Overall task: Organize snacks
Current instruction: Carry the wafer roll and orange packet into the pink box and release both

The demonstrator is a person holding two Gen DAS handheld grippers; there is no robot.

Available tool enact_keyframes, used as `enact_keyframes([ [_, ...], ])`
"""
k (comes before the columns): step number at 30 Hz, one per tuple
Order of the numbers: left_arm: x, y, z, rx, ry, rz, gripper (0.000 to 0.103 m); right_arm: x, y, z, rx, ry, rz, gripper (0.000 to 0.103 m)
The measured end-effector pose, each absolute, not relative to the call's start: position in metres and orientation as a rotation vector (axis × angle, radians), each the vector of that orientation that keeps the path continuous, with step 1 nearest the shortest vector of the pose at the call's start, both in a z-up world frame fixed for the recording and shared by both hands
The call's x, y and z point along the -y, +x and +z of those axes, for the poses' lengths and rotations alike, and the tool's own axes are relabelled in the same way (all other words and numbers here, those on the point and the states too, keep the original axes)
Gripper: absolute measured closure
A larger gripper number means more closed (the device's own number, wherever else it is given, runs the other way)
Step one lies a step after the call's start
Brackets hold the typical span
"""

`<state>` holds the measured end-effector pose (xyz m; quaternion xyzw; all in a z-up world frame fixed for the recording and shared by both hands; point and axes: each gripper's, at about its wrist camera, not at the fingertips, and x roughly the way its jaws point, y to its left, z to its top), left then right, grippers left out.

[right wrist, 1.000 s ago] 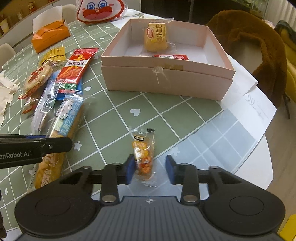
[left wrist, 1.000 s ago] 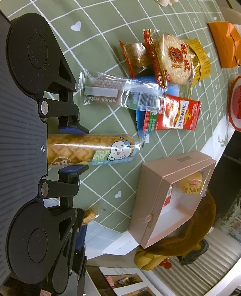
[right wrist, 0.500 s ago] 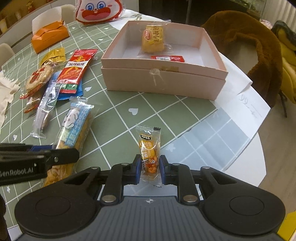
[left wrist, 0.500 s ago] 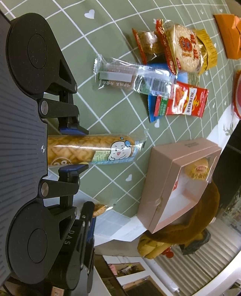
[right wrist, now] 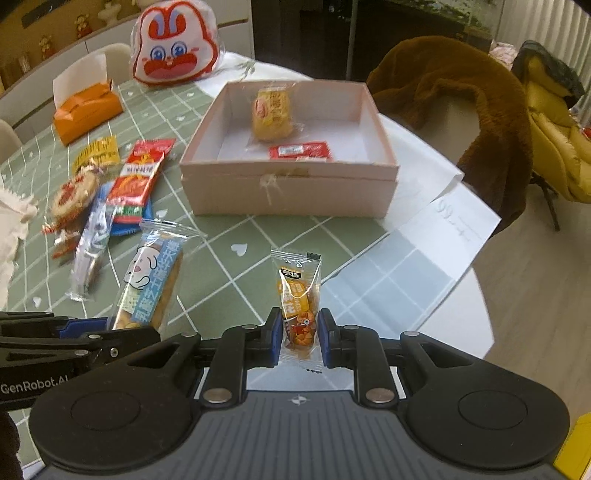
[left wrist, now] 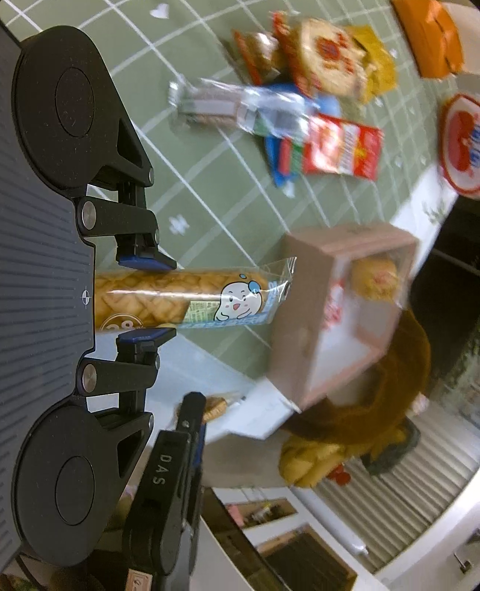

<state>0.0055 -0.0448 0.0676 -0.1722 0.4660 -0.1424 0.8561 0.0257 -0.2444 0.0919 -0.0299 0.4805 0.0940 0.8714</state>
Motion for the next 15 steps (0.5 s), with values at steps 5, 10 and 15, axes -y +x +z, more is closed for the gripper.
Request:
enact_keyframes([
  [5, 0.047, 0.024, 0.118, -0.87, -0.371, -0.349, 0.067, 0.258, 0.036, 0.14, -0.912, -0.056, 0.208, 0.083],
  [10, 0.037, 0.061, 0.172, -0.734, -0.374, -0.334, 0.067, 0.266, 0.064, 0.201, -0.791, -0.05, 0.229, 0.083],
  [15, 0.037, 0.111, 0.182, -0.707, -0.426, -0.3, 0.067, 0.272, 0.097, 0.233, -0.702, -0.069, 0.233, 0.083],
])
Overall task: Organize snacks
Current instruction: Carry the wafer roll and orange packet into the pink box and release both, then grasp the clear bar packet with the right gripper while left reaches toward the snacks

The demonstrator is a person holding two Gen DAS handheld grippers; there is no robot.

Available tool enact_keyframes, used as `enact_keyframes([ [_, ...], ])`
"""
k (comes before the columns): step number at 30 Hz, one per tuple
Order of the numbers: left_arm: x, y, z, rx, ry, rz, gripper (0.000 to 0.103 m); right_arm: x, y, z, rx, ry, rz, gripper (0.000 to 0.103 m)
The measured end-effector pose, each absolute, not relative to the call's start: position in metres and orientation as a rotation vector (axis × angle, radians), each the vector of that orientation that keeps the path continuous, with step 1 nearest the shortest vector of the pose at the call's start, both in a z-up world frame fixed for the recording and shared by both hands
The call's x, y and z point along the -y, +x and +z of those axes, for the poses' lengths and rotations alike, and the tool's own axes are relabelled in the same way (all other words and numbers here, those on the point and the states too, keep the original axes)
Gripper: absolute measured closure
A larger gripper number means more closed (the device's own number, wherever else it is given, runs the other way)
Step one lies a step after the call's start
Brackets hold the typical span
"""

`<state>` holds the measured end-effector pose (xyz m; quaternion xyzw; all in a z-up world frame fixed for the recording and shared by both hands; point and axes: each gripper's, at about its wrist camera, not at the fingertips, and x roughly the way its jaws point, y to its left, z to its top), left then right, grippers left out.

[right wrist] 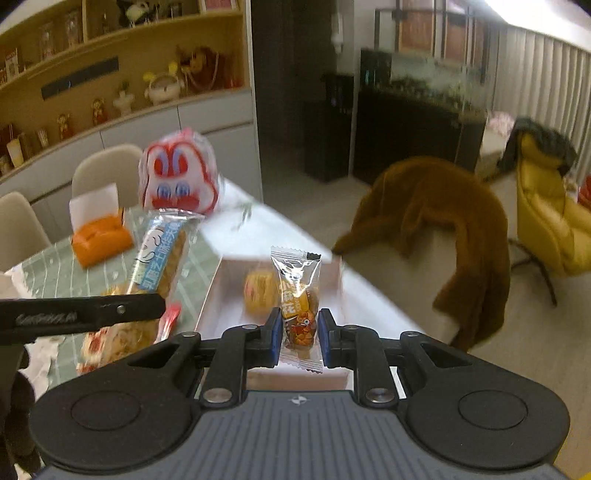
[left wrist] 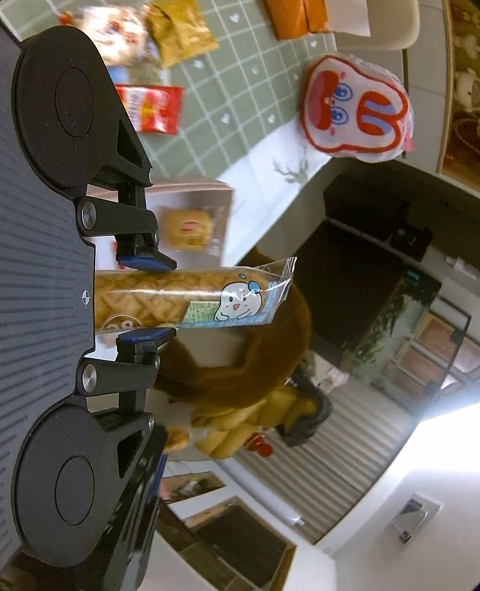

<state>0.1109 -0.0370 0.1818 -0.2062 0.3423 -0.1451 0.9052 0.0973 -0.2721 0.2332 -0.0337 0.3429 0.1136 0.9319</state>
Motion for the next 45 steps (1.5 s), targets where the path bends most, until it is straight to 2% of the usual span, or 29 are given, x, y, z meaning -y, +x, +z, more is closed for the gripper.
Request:
enact_keyframes([
  [10, 0.09, 0.201, 0.15, -0.781, -0.425, -0.296, 0.067, 0.293, 0.153, 0.227, -0.711, -0.101, 0.216, 0.083],
  [16, 0.116, 0.237, 0.09, -0.907, -0.44, -0.301, 0.066, 0.309, 0.177, 0.212, -0.733, -0.112, 0.195, 0.083],
  [19, 0.104, 0.234, 0.077, -0.916, -0.497, -0.279, 0.066, 0.313, 0.191, 0.201, -0.764, -0.102, 0.205, 0.083],
  [26, 0.031, 0.192, 0.097, -0.822, -0.496, -0.126, 0.066, 0.288, 0.23, 0.169, -0.872, -0.002, 0.312, 0.082],
  [30, -0.027, 0.158, 0.095, -0.774, -0.514, 0.046, 0.066, 0.268, 0.244, 0.154, -0.938, 0.077, 0.348, 0.062],
  [34, -0.07, 0.122, 0.085, -0.772, -0.534, 0.195, 0.066, 0.243, 0.234, 0.152, -0.948, 0.063, 0.376, 0.054],
  [42, -0.106, 0.064, 0.079, -0.819, -0.501, 0.279, 0.066, 0.149, 0.2, 0.146, -1.032, -0.015, 0.511, 0.052],
  [45, -0.113, 0.044, 0.077, -0.827, -0.488, 0.287, 0.066, 0.108, 0.181, 0.13, -1.092, -0.031, 0.566, 0.044],
])
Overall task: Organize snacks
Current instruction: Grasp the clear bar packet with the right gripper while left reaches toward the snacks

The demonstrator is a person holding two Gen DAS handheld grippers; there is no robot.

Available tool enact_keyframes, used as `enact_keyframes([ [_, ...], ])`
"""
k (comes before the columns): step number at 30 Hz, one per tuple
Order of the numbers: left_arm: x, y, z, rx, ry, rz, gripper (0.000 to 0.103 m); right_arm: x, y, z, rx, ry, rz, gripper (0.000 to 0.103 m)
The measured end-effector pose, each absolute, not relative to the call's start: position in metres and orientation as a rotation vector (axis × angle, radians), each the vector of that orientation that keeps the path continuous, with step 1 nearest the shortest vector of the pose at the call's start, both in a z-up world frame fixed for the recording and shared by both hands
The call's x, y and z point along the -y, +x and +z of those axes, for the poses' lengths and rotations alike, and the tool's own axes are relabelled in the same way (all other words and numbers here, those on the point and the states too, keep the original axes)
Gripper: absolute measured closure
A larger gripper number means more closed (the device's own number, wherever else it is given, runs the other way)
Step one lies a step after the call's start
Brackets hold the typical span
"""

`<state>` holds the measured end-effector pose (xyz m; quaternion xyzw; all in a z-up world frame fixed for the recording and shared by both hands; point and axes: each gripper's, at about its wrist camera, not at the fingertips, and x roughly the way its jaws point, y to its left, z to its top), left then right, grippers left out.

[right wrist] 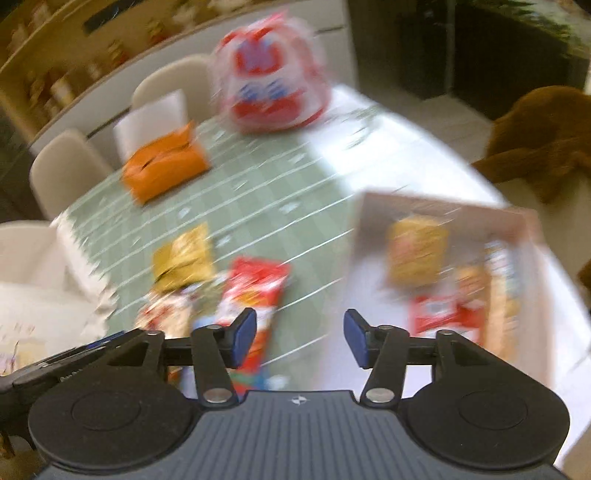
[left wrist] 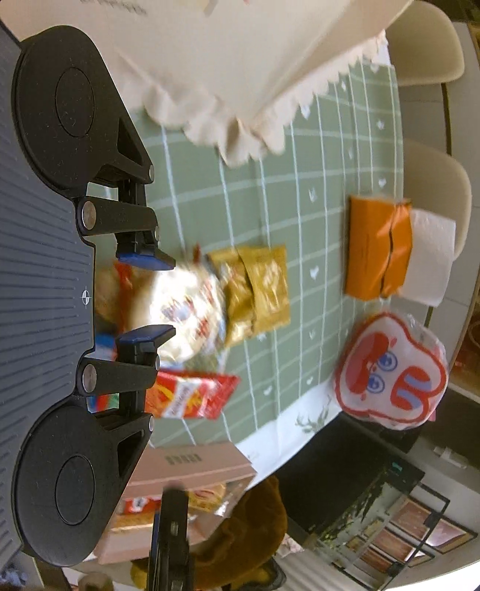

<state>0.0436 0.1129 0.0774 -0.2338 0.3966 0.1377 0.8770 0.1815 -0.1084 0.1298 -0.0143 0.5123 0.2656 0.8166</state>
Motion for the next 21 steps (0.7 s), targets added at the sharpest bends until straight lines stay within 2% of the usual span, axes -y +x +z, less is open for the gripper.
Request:
enact_keyframes([
  [11, -0.134, 0.024, 0.053, -0.853, -0.572, 0.221, 0.066, 0.047, 0.119, 0.059, -1.289, -0.045, 0.594, 0.043],
  [13, -0.126, 0.028, 0.053, -0.858, -0.563, 0.189, 0.066, 0.044, 0.108, 0.054, -1.27, -0.074, 0.586, 0.051],
  [15, -0.117, 0.033, 0.054, -0.86, -0.541, 0.168, 0.066, 0.047, 0.1, 0.058, -1.243, -0.092, 0.605, 0.065],
  [21, -0.092, 0.045, 0.06, -0.869, -0.487, 0.108, 0.066, 0.089, 0.097, 0.065, -1.211, -0.087, 0.521, 0.069],
])
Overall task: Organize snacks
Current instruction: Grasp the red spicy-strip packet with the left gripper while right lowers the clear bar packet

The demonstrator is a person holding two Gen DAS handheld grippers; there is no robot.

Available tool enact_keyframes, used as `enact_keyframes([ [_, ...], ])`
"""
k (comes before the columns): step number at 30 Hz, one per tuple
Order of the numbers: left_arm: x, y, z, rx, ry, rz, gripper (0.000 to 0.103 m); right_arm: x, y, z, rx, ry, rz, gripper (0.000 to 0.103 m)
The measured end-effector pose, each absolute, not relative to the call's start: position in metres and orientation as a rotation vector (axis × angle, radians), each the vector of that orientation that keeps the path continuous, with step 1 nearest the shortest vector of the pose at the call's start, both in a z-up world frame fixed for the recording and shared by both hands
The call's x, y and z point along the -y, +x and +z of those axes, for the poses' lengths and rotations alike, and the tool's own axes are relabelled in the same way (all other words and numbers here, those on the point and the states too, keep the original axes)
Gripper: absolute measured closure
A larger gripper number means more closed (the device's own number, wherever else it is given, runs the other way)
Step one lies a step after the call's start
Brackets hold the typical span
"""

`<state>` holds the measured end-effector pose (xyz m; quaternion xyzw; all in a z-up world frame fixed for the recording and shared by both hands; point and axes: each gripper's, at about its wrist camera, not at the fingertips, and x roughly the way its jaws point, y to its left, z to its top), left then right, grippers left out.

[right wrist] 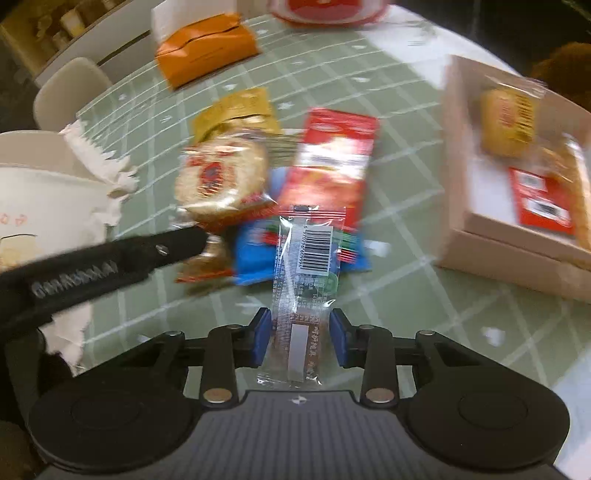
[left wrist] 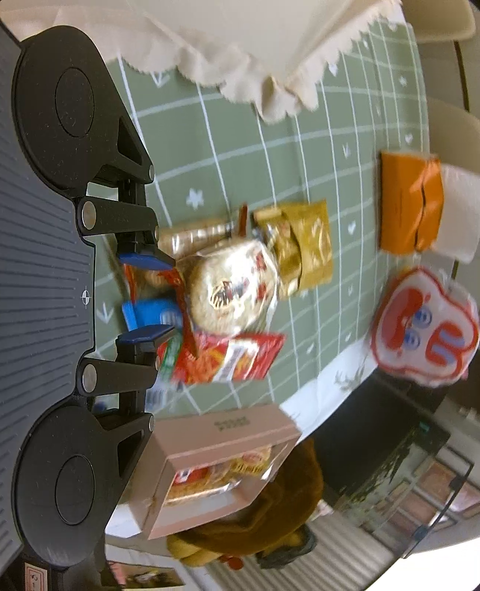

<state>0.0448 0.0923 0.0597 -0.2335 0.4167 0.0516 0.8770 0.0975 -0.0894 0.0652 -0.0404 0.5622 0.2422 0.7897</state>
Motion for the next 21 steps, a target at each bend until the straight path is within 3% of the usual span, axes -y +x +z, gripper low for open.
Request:
enact_keyframes([
  [11, -0.071, 0.049, 0.085, -0.708, -0.476, 0.14, 0.066, 0.196, 0.092, 0.064, -1.143, -0.009, 0.321, 0.07],
  [17, -0.048, 0.093, 0.077, -0.802, -0.397, 0.058, 0.066, 0.217, 0.094, 0.057, -1.135, 0.023, 0.287, 0.068],
  [21, -0.04, 0.125, 0.062, -0.863, -0.339, 0.084, 0.066, 0.227, 0.092, 0.048, -1.151, 0.035, 0.281, 0.054],
])
